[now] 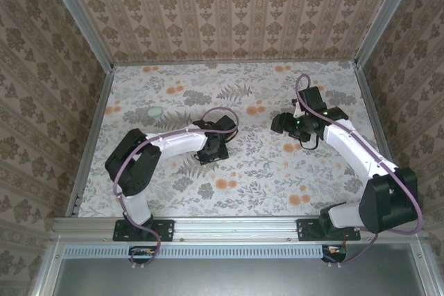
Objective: Insert wireless bluetooth earbuds into charging case
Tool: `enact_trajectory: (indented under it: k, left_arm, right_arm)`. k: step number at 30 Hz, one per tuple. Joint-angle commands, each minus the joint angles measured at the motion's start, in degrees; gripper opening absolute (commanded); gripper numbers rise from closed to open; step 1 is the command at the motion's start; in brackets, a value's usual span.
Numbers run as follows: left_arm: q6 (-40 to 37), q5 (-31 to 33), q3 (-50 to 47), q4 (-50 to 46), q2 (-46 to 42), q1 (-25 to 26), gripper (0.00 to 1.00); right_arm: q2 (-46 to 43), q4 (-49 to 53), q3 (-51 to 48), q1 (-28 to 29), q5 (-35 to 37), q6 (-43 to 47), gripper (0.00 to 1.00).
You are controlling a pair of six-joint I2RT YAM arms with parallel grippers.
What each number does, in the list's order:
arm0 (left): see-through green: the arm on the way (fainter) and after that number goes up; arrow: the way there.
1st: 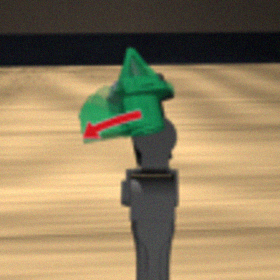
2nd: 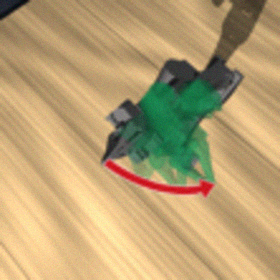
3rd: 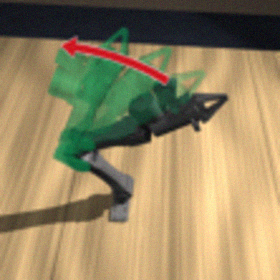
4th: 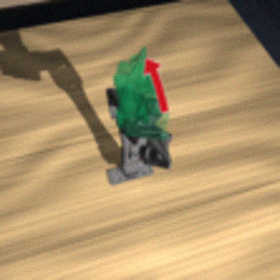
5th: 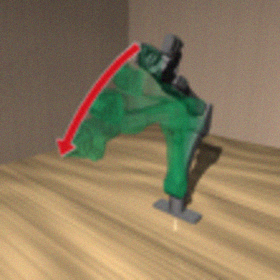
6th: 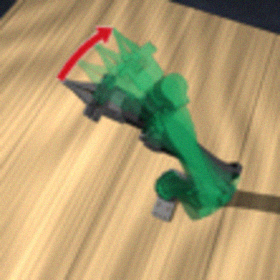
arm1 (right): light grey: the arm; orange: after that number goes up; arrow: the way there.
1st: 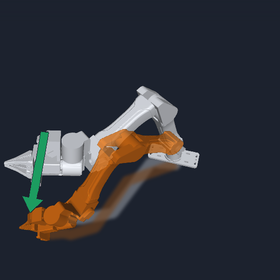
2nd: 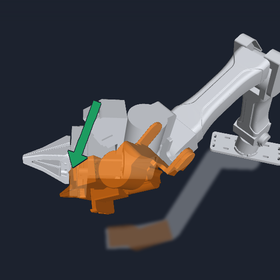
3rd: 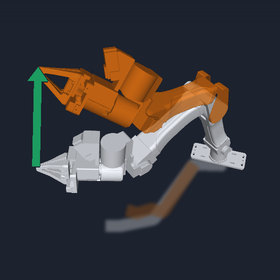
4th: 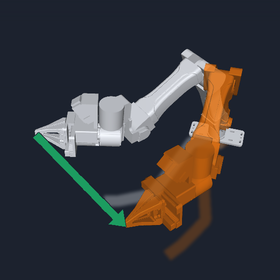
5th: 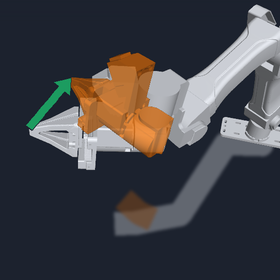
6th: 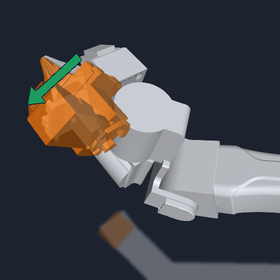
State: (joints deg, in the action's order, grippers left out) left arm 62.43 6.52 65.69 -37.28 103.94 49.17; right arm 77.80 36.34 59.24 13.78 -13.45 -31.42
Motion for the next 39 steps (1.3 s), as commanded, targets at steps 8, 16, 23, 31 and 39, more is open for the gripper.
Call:
enact_trajectory:
  k: [8, 16, 23, 31, 39]
  left_arm:
    - [-0.22, 2.24, 2.69, 0.54, 1.57, -2.0, 0.64]
    - [-2.45, 1.45, 1.98, 1.94, 2.54, -3.11, 0.51]
    - [-18.37, 2.55, 0.69, 3.49, -2.06, -3.29, 0.32]
    - [-45.67, -8.78, -2.6, 7.92, -16.12, -5.27, 0.24]
    - [-62.32, -21.68, -5.49, 10.89, -28.26, -6.2, 0.24]
  right_arm:
    - [4.76, -3.86, -0.8, 2.18, -1.66, 0.25, 0.68]
    - [7.12, -5.34, 0.09, 2.98, -3.6, -0.22, 0.68]
    - [6.6, -9.48, -0.1, 1.37, -12.36, -0.05, 0.68]
    - [6.91, -3.55, 6.08, -0.34, -25.56, 3.02, 0.69]
    - [8.95, 2.48, 12.74, 4.96, -32.07, 3.42, 0.7]
